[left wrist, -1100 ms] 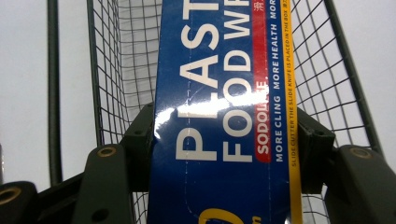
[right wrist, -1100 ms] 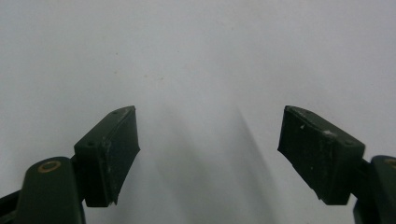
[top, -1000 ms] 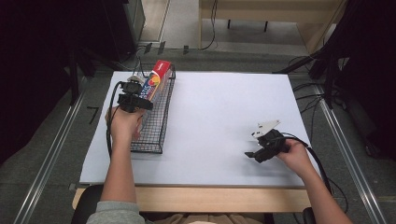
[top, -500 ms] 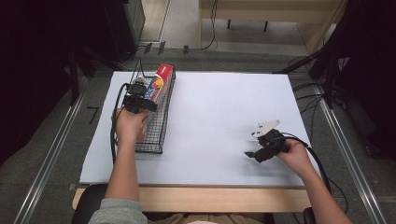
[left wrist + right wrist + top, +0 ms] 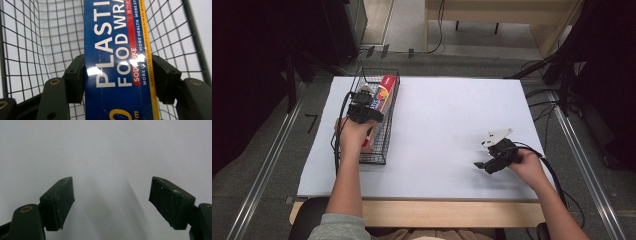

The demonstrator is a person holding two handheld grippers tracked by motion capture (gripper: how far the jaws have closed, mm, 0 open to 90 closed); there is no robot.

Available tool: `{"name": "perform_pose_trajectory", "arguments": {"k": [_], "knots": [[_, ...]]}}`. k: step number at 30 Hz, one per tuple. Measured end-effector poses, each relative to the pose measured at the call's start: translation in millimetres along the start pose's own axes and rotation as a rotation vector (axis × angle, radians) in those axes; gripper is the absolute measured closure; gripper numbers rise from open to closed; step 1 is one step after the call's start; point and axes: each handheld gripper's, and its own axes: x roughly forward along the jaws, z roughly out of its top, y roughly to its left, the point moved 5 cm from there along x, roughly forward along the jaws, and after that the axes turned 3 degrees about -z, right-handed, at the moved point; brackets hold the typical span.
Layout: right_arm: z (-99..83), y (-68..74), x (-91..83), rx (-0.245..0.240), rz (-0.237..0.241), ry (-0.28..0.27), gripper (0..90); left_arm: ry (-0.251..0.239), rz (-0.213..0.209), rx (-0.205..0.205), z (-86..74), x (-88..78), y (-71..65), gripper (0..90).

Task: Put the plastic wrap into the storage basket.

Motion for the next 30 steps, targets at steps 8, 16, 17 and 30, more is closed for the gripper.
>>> {"name": "perform_pose_trajectory", "arguments": {"k": [8,16,17,30], "knots": [[0.0,0.9,0.3,-0.001,0.007,-0.001,20.9,-0.077,-0.093,-0.003,2.6,-18.7,-5.4,35.5],[-0.4,3.2,-0.2,0.01,0.013,0.002,20.9,-0.108,-0.239,0.093,-6.5,-45.3,-22.6,32.5],[0.2,3.6,-0.4,0.015,0.017,-0.002,20.9,-0.105,-0.259,0.105,-7.7,-47.4,-26.1,32.5],[13.5,13.6,-3.5,0.067,0.041,-0.039,19.3,-0.168,-0.472,0.4,-40.0,-64.1,-91.7,28.1]]}}
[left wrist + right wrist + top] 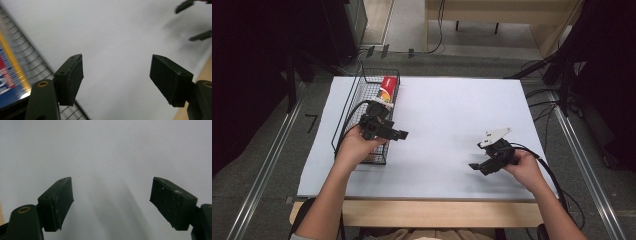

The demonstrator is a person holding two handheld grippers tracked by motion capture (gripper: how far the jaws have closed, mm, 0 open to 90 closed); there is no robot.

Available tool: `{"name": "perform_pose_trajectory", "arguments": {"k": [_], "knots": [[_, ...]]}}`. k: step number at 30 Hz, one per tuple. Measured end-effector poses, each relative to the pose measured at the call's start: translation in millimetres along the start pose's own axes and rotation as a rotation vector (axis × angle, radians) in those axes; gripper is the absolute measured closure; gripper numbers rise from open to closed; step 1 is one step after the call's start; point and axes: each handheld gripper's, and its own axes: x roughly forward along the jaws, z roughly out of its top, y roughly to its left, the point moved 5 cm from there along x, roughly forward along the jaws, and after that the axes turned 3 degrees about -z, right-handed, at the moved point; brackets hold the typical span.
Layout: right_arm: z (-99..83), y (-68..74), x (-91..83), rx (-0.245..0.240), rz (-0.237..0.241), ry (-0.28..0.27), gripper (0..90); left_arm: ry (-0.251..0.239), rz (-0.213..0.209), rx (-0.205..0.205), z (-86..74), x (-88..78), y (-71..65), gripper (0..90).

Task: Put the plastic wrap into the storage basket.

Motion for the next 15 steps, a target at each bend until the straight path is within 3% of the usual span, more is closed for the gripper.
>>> {"name": "perform_pose_trajectory", "arguments": {"k": [4,8,12,15], "knots": [[-0.4,1.3,1.2,0.007,0.007,0.007,19.3,0.0,-0.078,0.05,-2.5,13.6,-19.4,27.8],[-0.3,1.8,1.4,0.007,0.013,0.008,19.3,0.049,-0.07,0.111,-7.5,29.6,-31.7,27.1],[-1.2,0.6,2.2,-0.011,0.007,0.015,19.3,0.052,-0.114,0.11,-8.3,34.2,-38.2,27.1],[-3.3,-0.1,3.8,-0.037,0.002,0.031,19.3,0.056,-0.114,0.131,-8.9,37.4,-43.5,27.0]]}}
